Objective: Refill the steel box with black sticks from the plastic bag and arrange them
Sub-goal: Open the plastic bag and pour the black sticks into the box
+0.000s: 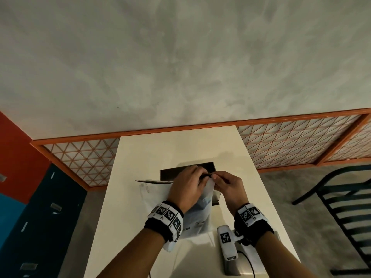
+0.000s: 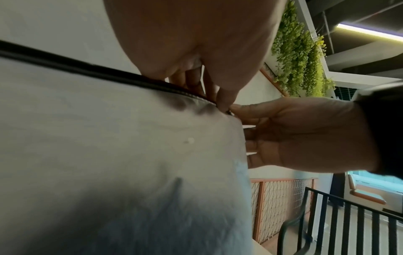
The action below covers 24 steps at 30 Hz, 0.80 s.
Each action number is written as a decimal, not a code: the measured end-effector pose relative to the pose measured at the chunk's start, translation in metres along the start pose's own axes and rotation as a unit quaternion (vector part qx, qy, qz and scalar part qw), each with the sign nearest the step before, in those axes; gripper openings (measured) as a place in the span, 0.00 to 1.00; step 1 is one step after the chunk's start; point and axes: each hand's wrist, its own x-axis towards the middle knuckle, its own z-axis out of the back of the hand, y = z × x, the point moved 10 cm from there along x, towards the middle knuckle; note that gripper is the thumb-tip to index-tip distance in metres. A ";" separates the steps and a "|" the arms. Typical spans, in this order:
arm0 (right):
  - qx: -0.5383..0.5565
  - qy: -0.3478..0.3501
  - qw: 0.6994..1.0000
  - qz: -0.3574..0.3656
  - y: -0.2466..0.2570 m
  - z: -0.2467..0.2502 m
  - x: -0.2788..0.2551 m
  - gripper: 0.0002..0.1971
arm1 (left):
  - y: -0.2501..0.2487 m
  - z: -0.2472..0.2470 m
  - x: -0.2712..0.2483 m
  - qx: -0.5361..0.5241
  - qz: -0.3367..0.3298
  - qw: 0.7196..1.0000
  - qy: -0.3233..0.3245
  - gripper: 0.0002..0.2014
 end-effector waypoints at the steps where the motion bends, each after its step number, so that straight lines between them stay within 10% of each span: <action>1: -0.009 0.001 1.000 0.001 -0.001 0.000 0.001 0.05 | 0.000 0.000 0.000 -0.001 0.000 1.000 0.001 0.10; 24: -0.161 -0.108 0.979 0.056 0.009 0.000 0.008 0.08 | 0.014 0.005 -0.003 0.049 0.004 0.999 0.002 0.04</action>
